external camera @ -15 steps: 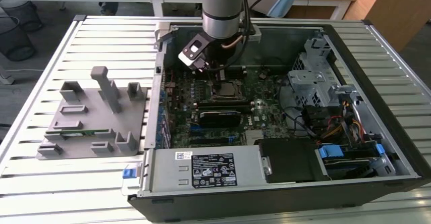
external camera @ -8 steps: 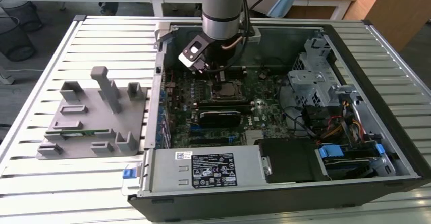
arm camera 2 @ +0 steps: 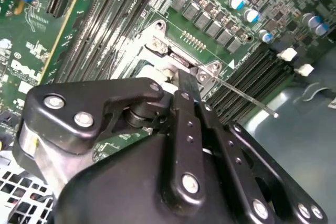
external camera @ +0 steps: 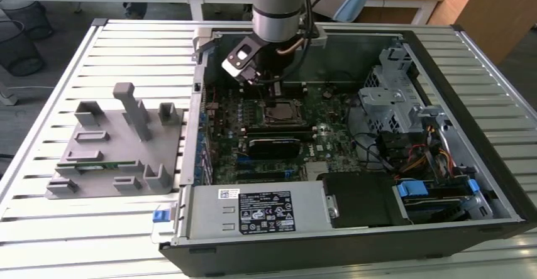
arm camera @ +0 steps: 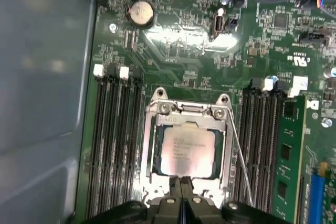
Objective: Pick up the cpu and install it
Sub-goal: 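Close the cpu cover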
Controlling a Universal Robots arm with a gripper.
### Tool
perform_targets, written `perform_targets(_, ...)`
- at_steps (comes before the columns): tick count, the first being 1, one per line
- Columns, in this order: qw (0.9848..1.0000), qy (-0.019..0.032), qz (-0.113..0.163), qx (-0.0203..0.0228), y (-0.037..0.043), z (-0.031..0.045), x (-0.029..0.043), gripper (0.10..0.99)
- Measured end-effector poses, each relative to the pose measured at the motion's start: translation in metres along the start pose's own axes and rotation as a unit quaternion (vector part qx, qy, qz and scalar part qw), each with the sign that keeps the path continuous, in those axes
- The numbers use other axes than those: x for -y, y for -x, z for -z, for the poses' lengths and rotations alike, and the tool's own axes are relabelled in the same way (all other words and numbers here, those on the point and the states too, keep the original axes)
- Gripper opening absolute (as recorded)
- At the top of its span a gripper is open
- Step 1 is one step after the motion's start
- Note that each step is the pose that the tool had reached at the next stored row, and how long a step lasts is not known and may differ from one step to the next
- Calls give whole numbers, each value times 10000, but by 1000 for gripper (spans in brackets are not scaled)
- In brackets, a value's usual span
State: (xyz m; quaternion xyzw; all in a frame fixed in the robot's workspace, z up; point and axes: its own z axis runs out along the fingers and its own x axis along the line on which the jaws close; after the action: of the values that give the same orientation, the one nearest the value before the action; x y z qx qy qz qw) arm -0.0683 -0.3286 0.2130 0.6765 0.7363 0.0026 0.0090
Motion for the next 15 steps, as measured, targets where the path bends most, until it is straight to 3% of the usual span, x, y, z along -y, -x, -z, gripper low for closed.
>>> perform_targets(8, 10000, -12, -1, 0, 21, -4, -215, 106)
perform_targets(15, 10000, -13, -1, 0, 29, -6, -310, 106)
